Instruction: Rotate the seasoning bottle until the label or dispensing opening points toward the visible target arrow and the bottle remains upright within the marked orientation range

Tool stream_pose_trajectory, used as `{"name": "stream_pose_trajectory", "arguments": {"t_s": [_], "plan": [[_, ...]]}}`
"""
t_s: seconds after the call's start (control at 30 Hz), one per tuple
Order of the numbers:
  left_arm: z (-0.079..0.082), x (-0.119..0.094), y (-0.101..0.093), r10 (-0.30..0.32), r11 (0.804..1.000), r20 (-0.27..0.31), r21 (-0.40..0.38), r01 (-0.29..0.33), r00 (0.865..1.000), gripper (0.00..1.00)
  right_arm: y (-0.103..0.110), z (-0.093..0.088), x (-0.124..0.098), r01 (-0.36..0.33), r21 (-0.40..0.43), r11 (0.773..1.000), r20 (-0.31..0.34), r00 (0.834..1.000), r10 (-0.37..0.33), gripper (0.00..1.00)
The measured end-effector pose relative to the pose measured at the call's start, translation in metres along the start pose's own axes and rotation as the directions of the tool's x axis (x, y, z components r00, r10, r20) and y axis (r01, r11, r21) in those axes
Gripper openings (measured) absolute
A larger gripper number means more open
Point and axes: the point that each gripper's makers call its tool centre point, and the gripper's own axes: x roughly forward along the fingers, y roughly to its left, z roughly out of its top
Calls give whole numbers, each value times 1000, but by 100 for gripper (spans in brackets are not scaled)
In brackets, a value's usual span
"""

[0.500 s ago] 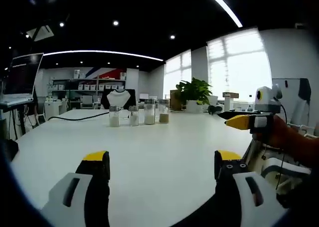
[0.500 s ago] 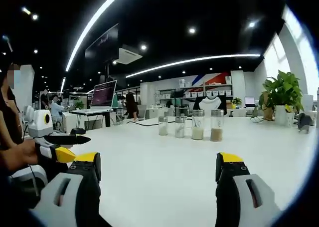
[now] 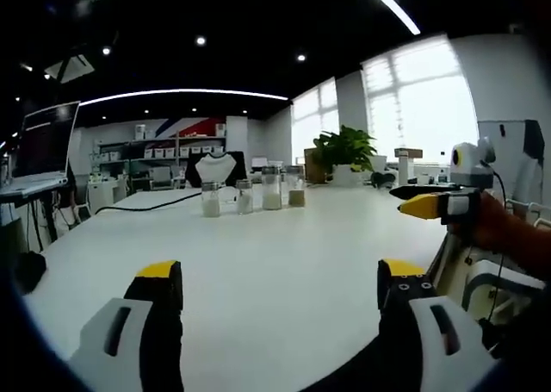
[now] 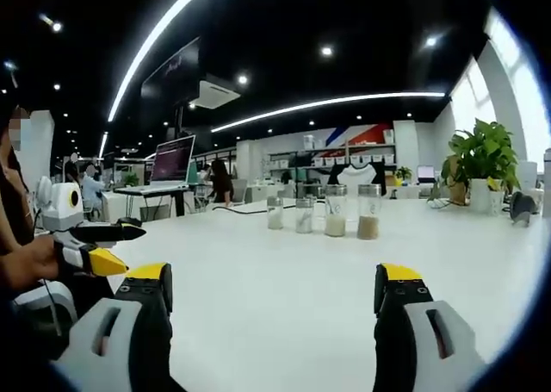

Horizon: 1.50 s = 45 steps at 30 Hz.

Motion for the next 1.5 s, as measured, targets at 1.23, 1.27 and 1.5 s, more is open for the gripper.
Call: {"name": "stream_pose_trajectory", "arguments": {"t_s": [1.23,1.27,1.5], "plan": [[7,-5,8,21,1000,18,3,-21,1000,100,-1,1,-2,13,-55,998,10,1000,-12,99],[7,-5,8,20,1000,21,2,-20,1000,100,-1,2,-3,16,-56,998,13,1000,-15,99],[2,-3,3,-6,1000,12,-6,6,1000,97,-7,-5,-5,33,-37,999,9,999,-33,99]]}}
